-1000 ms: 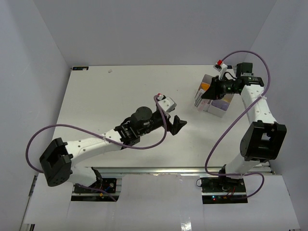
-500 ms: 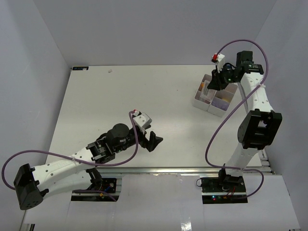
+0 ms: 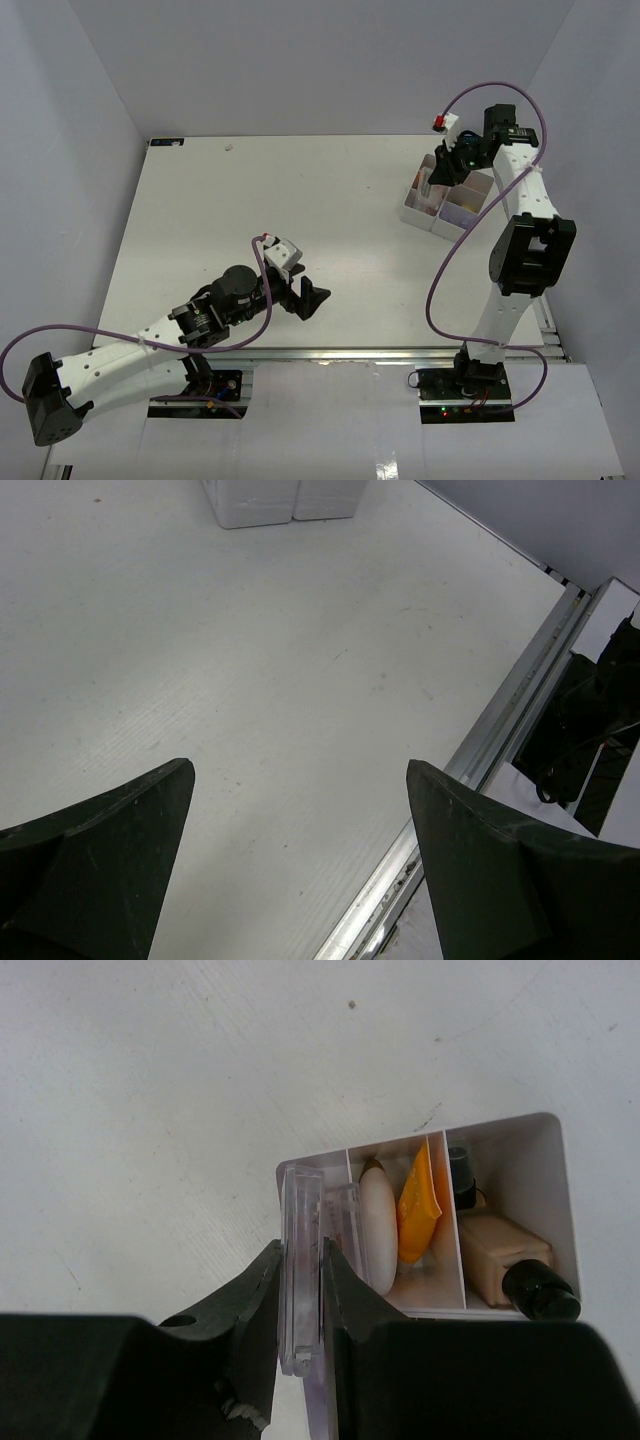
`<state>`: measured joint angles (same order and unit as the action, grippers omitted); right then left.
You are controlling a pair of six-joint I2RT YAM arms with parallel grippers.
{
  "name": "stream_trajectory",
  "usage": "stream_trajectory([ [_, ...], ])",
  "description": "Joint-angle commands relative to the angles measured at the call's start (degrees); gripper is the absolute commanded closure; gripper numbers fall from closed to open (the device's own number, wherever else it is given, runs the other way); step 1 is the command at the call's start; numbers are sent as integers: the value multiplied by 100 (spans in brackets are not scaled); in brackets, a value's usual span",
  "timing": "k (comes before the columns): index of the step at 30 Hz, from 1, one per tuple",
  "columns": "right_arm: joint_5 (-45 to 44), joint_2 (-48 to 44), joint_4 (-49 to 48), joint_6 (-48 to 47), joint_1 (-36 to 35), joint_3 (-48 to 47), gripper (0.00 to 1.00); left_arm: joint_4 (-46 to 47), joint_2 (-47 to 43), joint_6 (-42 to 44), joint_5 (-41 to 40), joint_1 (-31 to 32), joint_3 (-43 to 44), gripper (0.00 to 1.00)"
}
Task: Organize the makeup
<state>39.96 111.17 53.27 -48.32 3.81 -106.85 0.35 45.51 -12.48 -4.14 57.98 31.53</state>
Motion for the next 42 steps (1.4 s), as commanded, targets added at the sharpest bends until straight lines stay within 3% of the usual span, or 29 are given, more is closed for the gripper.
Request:
stream_trajectory([
  [1, -132, -112, -343, -373, -138, 308, 78, 39, -113, -126, -57, -1, -77, 2],
  [3, -153, -164, -487, -331, -146, 461, 66, 61, -104, -134, -27, 3, -77, 2],
  [8, -310, -337, -762, -287, -152, 819, 50, 88, -69, -186, 52, -6, -40, 2],
  [17, -191, -1612, -760, 316, -144, 1174, 41, -152, 32, -313, 42, 0, 223, 2],
  [19, -17, -2302, -759, 551, -144, 1637, 33, -224, 76, -361, 29, -6, 293, 2],
  [22, 277, -3198, -851, 933, -144, 2466, 10, -329, 126, -452, 43, -6, 406, 2],
  [32, -384, -6078, -1939, 2477, -126, 5202, 10, -912, -84, -606, 20, -14, 661, 2],
  [42, -1104, -7461, -2734, 3513, -117, 6360, 10, -1275, -174, -553, -157, -14, 872, 2],
])
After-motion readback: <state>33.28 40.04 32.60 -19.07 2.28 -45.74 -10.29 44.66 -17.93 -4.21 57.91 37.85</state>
